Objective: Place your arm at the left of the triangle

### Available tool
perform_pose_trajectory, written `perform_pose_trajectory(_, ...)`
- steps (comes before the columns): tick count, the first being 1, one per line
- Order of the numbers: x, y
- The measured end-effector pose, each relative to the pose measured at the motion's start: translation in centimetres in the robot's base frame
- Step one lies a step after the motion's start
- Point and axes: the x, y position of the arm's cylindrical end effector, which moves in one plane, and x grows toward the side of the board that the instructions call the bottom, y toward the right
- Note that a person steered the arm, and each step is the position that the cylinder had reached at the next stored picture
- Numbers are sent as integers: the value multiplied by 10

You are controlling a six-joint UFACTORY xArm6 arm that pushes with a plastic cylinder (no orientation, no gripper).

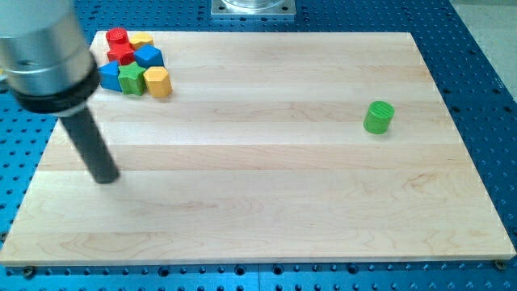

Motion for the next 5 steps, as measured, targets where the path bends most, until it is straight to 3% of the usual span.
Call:
perform_pose_trajectory(2, -4, -2)
perform_pose_trajectory(3, -10, -79)
perform_pose_trajectory(4, -13, -85)
perform_pose_trajectory(5, -61, -84)
